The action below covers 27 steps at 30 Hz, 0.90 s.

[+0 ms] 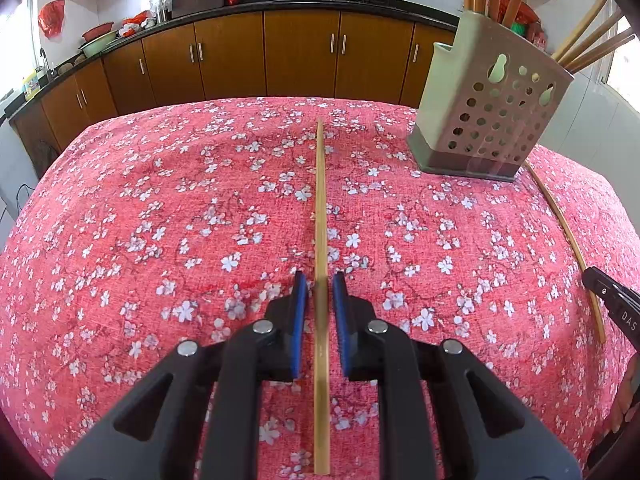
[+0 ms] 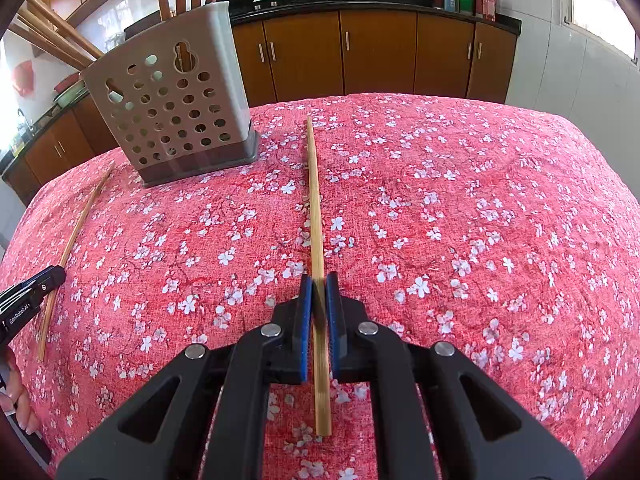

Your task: Organize utensils

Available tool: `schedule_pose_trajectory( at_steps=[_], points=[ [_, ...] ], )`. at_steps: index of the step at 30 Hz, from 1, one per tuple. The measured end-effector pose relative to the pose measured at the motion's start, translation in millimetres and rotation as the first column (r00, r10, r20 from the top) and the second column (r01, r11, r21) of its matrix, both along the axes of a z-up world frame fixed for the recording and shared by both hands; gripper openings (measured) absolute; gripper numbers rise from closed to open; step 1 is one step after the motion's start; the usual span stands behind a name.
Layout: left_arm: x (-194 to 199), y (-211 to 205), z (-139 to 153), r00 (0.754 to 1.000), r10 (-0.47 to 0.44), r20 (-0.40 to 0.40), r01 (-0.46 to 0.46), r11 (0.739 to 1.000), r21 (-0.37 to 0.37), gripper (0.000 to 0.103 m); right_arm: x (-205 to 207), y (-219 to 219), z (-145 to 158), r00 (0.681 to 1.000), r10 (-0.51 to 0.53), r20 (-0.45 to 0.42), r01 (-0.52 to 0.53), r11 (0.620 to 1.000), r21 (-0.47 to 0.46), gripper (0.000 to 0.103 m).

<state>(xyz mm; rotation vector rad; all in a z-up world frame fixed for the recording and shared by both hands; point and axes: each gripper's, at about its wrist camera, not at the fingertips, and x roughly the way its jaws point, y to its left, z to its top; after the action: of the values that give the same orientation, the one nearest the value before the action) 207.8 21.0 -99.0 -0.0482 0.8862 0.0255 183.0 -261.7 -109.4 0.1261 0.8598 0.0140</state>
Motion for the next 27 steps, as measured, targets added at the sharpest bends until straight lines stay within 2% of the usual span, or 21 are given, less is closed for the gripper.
schedule_pose_trajectory(
  at_steps=[12, 27],
  points=[
    [0.7, -2.2, -0.6, 1.000, -0.011, -0.001, 0.011, 1.000, 0.004, 0.020, 0.0, -0.2, -0.2, 1.000, 0.000, 0.000, 0.000, 1.000, 0.000, 0.008],
    [0.7, -3.6, -0.7, 1.000, -0.011, -0.001, 0.011, 1.000, 0.002, 0.020, 0.0, -0.2, -0.5, 1.000, 0.000, 0.001, 0.000, 1.000, 0.000, 0.008]
  ],
)
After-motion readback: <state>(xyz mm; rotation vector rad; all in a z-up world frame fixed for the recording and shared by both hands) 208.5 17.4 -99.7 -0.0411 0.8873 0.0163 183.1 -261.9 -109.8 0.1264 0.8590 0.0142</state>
